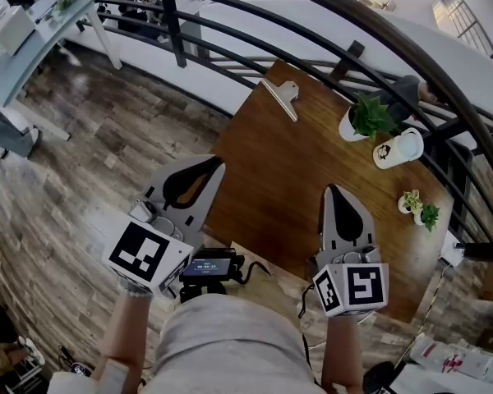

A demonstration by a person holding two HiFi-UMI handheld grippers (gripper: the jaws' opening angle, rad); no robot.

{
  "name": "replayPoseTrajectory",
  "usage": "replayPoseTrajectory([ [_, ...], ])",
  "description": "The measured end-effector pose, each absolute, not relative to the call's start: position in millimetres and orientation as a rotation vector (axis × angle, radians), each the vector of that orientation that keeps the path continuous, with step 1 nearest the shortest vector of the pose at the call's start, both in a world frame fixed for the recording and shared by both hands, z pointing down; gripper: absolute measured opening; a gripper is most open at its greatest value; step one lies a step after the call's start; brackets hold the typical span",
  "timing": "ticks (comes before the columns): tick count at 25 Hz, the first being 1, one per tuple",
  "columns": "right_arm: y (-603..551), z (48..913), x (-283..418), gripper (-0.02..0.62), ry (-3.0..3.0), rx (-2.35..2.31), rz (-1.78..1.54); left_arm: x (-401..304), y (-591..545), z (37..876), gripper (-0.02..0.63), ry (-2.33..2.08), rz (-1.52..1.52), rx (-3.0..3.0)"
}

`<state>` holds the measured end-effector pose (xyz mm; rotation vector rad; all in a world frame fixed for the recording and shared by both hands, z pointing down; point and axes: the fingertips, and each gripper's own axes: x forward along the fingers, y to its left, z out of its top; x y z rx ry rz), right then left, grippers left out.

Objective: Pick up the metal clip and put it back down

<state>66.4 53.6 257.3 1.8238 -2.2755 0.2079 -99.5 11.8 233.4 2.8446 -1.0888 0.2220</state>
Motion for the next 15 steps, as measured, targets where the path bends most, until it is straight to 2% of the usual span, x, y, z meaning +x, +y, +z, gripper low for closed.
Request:
replayPoseTrajectory([
  [15, 57.2, 260.1, 71.7, 0.005, -2.272, 1.822, 0.217, -90.5, 15.8, 233.1, 0.014, -1.072, 0.223, 2.855],
])
